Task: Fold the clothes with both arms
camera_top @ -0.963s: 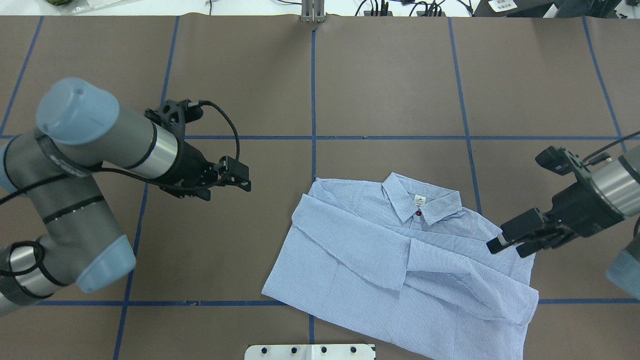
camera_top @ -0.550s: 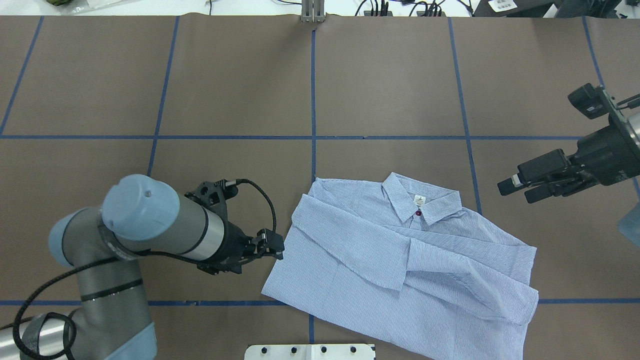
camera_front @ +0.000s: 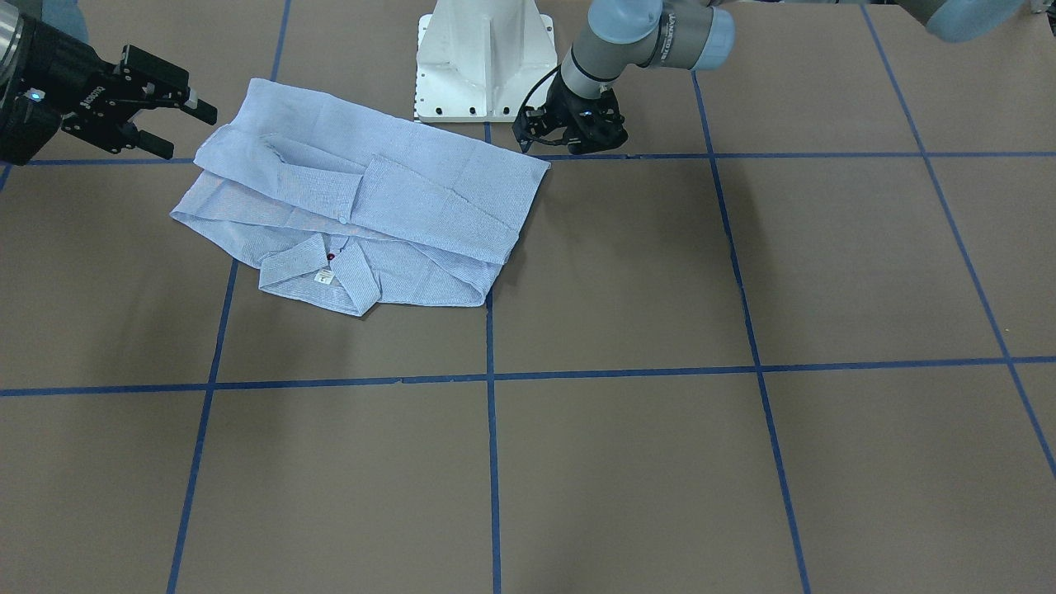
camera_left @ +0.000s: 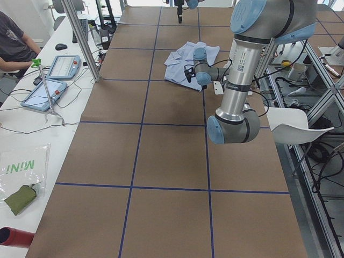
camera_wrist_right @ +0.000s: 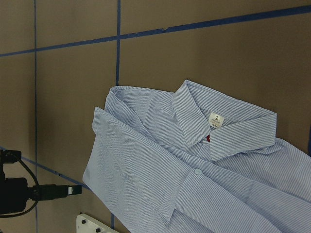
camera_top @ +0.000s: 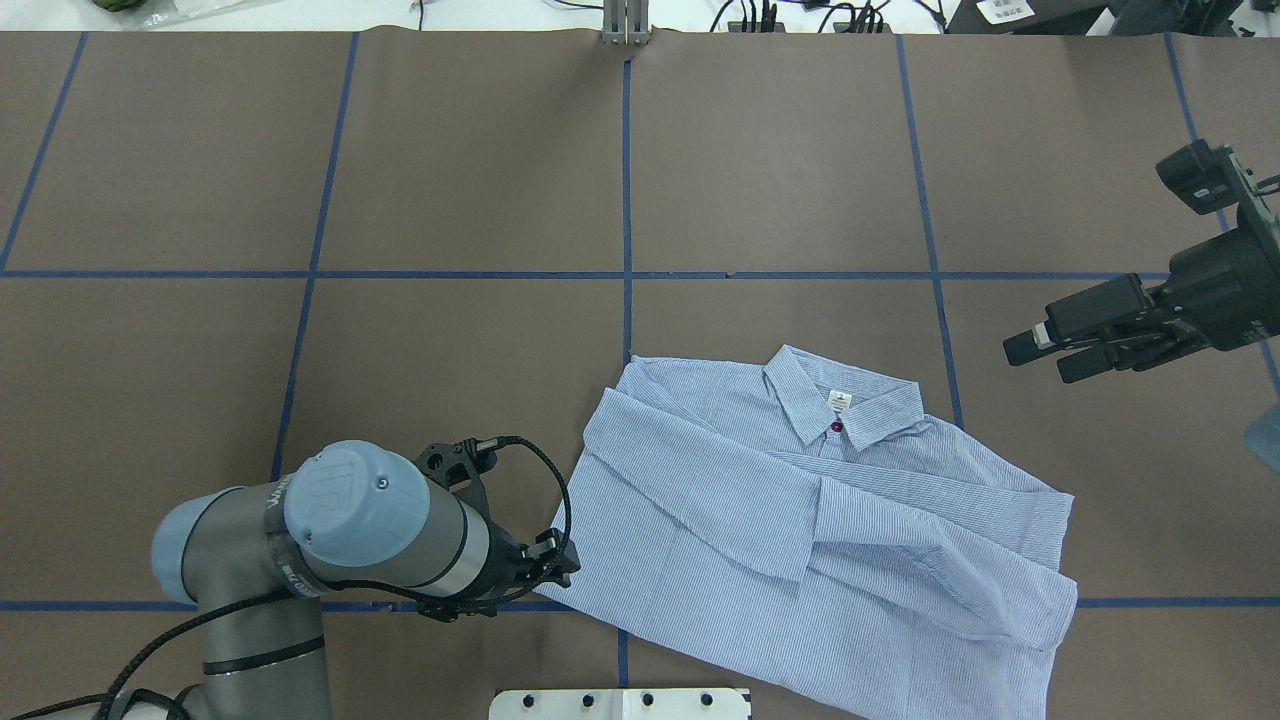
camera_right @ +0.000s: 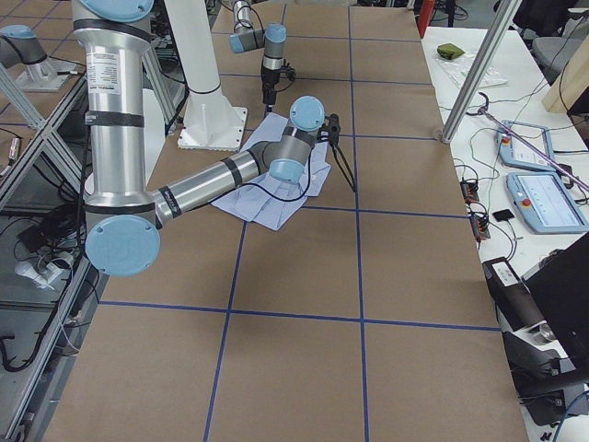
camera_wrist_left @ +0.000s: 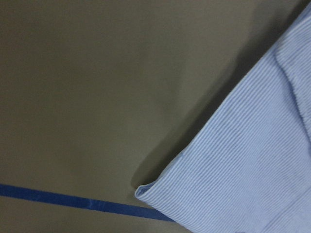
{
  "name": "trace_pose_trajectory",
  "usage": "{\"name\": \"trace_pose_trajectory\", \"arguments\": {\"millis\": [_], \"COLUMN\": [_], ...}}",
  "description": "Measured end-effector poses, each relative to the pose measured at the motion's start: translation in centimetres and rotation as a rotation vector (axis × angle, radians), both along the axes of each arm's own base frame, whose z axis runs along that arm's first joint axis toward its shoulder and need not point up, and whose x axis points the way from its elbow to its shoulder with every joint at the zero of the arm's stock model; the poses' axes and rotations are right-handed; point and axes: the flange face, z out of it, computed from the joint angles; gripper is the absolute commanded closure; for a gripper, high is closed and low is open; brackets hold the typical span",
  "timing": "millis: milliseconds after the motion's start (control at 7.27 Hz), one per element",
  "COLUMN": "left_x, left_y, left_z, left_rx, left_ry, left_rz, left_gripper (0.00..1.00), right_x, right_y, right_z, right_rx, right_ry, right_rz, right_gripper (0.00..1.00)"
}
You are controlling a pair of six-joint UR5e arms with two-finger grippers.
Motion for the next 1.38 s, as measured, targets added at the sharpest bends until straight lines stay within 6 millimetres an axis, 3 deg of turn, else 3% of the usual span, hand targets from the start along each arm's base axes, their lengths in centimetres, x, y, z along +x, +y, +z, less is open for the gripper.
{"name": "trace_pose_trajectory", "arguments": {"millis": [550, 1376], "left_x": [1.4, 2.4], "left_y": [-0.4, -1.0], "left_z": [-0.4, 0.0], "left_rx": [0.002, 0.005], "left_ry": [-0.009, -0.028], "left_rz": [-0.026, -0.048], "left_gripper": [0.24, 0.27], "right_x": [0.0, 0.0], "right_y": [0.0, -0.1], "right_z": [0.1, 0.3], "right_rx": [-0.003, -0.008], "right_ry": [0.002, 0.005], "right_rz": [0.001, 0.002], "right_gripper": [0.0, 0.0]}}
